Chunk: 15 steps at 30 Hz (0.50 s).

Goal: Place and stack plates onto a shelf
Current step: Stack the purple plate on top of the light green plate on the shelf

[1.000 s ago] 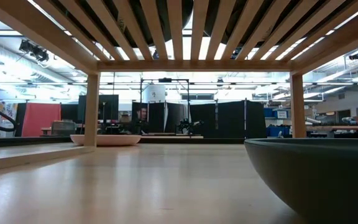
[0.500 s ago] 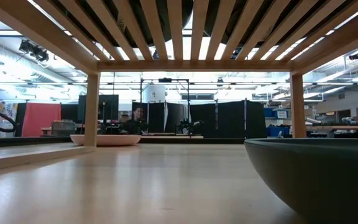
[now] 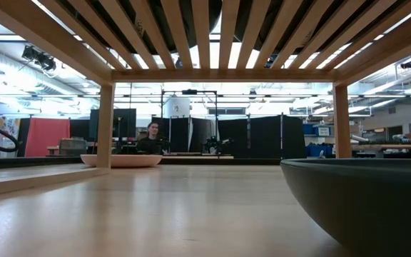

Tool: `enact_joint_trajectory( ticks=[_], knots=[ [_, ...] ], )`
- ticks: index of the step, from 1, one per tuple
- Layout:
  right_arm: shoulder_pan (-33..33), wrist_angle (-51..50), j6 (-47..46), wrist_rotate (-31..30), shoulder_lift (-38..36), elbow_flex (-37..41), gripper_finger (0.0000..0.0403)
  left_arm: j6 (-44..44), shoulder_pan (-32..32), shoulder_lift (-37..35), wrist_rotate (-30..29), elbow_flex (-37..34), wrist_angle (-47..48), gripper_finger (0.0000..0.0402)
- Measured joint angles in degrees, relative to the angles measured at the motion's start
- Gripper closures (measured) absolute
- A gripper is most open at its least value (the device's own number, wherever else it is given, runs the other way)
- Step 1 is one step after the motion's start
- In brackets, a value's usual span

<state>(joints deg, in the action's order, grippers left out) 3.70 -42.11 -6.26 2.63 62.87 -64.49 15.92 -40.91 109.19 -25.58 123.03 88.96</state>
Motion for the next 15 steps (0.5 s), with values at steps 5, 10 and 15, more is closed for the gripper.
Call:
enact_joint_trajectory(
  ticks=[5,10,15],
  knots=[
    [0.0,-0.02,0.0,0.0,0.0,0.0,0.0208,0.0,-0.02,0.0,0.0,-0.7,-0.18,0.0367],
    [0.0,0.0,0.0,0.0,0.0,0.0,0.0208,3.19,0.24,0.0,0.02,-0.7,-0.37,0.0354],
    [0.0,-0.02,0.0,0.0,0.0,0.0,0.0208,5.99,0.31,0.0,-0.04,-0.7,-0.36,0.0345]
  ],
)
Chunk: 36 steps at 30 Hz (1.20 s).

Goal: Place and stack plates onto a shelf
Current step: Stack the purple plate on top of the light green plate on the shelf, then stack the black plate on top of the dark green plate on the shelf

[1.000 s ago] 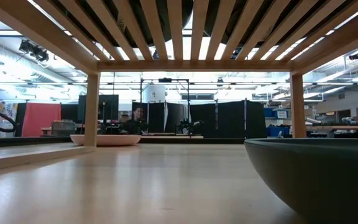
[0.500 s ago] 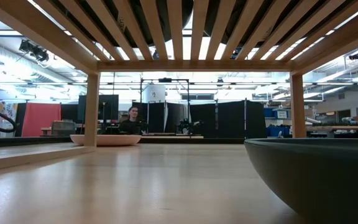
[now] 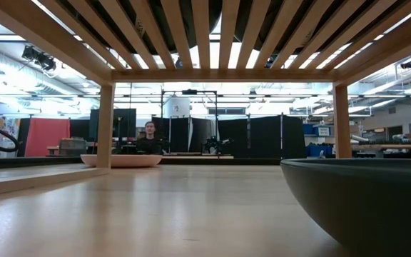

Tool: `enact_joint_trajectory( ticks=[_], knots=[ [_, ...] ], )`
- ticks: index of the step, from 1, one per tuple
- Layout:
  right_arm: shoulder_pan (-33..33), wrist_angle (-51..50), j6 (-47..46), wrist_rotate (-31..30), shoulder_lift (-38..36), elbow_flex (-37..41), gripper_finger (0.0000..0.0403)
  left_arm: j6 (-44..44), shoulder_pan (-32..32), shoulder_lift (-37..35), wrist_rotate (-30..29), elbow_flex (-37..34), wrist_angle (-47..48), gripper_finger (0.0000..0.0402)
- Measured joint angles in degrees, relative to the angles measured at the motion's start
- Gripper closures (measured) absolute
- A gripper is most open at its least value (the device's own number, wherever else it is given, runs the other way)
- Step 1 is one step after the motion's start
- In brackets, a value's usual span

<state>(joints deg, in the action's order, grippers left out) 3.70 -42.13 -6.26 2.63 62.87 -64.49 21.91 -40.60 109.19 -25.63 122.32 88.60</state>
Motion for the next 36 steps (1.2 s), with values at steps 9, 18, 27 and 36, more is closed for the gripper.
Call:
enact_joint_trajectory(
  ticks=[9,18,27,36],
  knots=[
    [0.0,0.02,0.0,0.0,0.0,0.0,0.0208,1.61,0.09,0.0,0.0,0.02,-0.02,0.0316],
    [0.0,0.0,0.0,0.0,0.0,0.0,0.0208,4.48,0.31,0.0,0.0,0.02,0.0,0.0264],
    [0.0,0.01,0.0,0.0,0.0,0.0,0.0208,4.44,0.33,0.0,-0.02,0.02,0.0,0.0225],
    [0.0,0.0,0.0,0.0,0.0,0.0,0.0208,4.42,0.31,0.0,-0.02,0.02,-0.07,0.0229]
  ],
)
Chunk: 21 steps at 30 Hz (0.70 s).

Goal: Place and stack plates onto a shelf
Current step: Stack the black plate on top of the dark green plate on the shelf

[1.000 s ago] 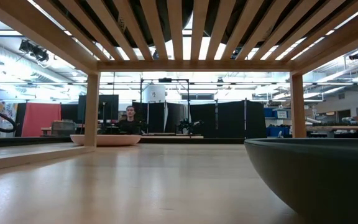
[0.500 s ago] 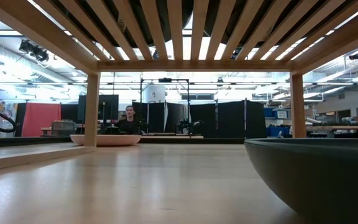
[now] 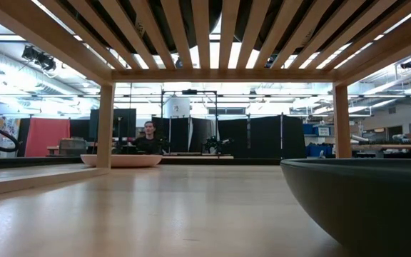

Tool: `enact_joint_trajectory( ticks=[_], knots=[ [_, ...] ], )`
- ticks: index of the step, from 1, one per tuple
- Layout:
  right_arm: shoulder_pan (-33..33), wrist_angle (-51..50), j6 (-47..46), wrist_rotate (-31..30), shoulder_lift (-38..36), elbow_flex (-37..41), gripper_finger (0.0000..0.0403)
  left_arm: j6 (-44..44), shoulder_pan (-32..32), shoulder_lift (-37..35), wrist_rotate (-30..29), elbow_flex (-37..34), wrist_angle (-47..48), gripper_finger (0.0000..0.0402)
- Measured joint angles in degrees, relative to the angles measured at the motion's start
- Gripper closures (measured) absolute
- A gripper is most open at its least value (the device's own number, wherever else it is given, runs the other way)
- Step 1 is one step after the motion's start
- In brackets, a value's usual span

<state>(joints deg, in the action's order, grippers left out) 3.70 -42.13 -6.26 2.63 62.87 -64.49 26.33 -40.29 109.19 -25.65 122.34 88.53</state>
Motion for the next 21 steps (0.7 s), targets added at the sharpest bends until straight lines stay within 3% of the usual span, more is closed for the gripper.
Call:
enact_joint_trajectory(
  ticks=[15,21],
  knots=[
    [-0.01,0.01,0.0,0.0,0.0,0.0,0.0208,-1.97,0.0,-1.75,-0.34,0.02,0.04,0.0229],
    [-0.02,0.02,0.0,0.0,0.0,0.0,0.0208,-2.12,-0.48,-7.46,-6.08,0.02,1.52,0.023]
  ],
)
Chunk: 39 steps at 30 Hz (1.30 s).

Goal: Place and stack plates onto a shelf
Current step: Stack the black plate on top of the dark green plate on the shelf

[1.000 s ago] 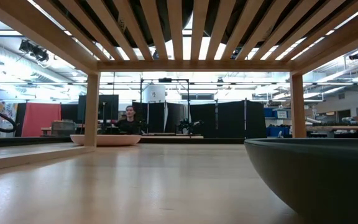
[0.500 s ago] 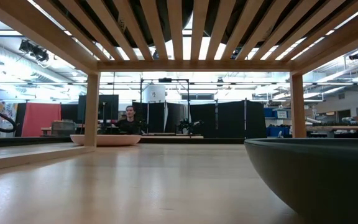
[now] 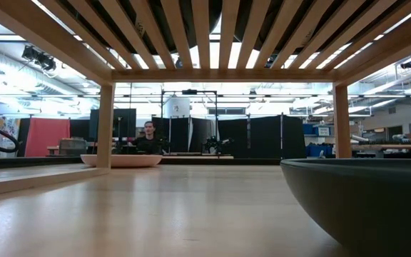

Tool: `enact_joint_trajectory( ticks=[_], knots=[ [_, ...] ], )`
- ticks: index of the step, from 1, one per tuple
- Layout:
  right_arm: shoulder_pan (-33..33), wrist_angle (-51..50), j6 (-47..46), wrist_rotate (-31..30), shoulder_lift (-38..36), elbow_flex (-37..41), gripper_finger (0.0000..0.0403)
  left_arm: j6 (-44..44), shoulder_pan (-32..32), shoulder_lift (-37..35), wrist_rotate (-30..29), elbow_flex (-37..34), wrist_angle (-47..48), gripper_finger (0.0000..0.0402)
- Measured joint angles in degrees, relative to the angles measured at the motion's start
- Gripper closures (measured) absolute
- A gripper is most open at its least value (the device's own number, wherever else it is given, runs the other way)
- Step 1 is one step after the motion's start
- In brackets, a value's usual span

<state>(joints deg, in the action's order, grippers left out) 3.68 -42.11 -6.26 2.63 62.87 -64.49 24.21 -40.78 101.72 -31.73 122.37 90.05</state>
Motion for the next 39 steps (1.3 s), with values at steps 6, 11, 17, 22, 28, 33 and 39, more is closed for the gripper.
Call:
enact_joint_trajectory(
  ticks=[6,11,17,22,28,33,39],
  knots=[
    [0.01,0.02,0.0,-0.02,0.0,0.0,0.0208,-0.65,-2.46,-5.82,-9.99,0.07,-0.04,0.023],
    [0.0,0.07,0.0,-0.02,0.0,0.0,0.0208,0.93,-4.93,-9.89,-14.61,-1.45,-0.35,0.023],
    [0.0,0.07,-0.82,0.0,0.0,0.0,0.0208,11.49,-7.8,-18.93,-20.98,-20.82,-1.95,0.023],
    [0.01,0.07,-1.05,-0.01,0.0,0.0,0.0208,19.15,-9.57,-31.33,-23.56,-41.61,-9.49,0.023],
    [0.0,0.07,-1.05,-0.02,0.01,0.0,0.0208,17.71,-10.27,-46.96,-23.4,-61.86,-25.63,0.023],
    [0.01,0.97,-0.57,-0.03,0.01,0.0,0.0208,7.13,-10.25,-56.97,-18.55,-73.43,-39.47,0.023],
    [0.0,8.24,-1.43,0.42,0.0,0.0,0.0208,-4.92,-10.25,-65.04,-10.08,-81.18,-55.42,0.023]
  ],
)
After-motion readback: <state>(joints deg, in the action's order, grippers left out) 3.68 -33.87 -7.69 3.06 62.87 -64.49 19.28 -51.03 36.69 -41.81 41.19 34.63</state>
